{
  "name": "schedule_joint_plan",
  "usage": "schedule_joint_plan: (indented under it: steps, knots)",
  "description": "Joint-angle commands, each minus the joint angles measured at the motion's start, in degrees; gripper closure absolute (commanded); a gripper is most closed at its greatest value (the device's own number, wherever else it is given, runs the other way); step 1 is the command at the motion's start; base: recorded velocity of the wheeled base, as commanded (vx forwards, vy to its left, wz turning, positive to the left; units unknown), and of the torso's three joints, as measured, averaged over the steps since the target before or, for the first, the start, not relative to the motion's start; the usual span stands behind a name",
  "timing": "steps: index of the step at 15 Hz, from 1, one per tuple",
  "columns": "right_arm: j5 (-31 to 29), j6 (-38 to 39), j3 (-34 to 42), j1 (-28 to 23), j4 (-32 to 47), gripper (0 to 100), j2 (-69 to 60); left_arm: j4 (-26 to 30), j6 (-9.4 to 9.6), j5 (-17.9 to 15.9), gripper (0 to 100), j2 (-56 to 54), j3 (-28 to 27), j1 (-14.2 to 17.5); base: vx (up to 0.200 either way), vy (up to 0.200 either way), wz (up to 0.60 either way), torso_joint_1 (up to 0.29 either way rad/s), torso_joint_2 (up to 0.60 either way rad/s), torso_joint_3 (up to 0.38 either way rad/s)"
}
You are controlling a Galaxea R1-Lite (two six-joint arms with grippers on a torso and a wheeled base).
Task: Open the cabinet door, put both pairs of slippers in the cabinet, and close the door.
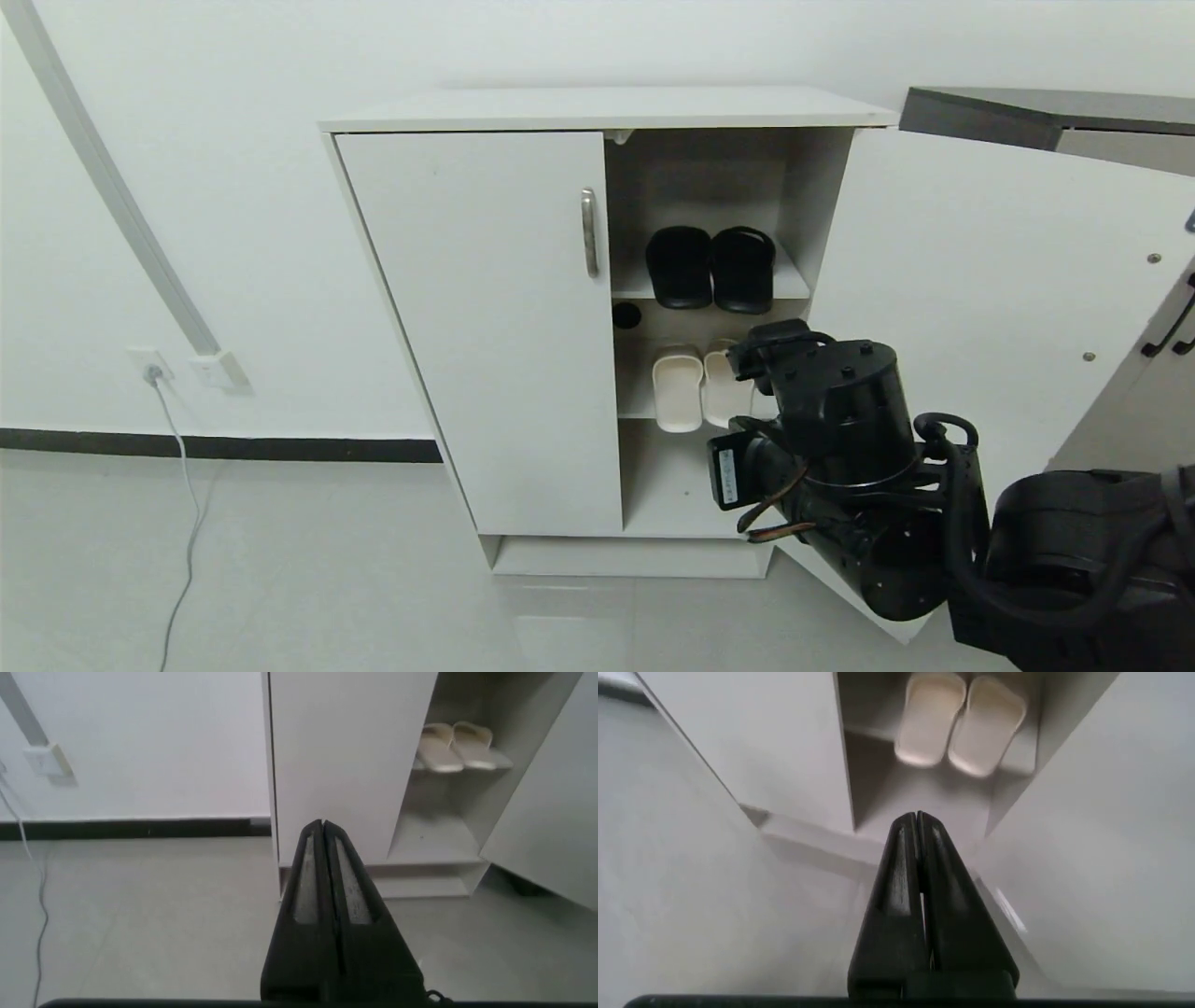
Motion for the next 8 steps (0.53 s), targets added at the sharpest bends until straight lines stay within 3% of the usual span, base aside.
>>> schedule_joint_plan:
  steps: [1, 8]
  knots:
    - [-0.05, -0.01, -0.02, 0.04, -0.18, 100, 0.23, -0.05, -0.01, 0.02, 100, -0.01, -0.01, -0.02, 0.000, 0.000, 0.00, 0.051, -0.46, -0.378]
    - [-0.13, -0.10, -0.02, 0.04, -0.18, 100, 0.23, -0.05, -0.01, 0.02, 100, -0.01, -0.01, 0.07, 0.000, 0.000, 0.00, 0.089, -0.49, -0.351]
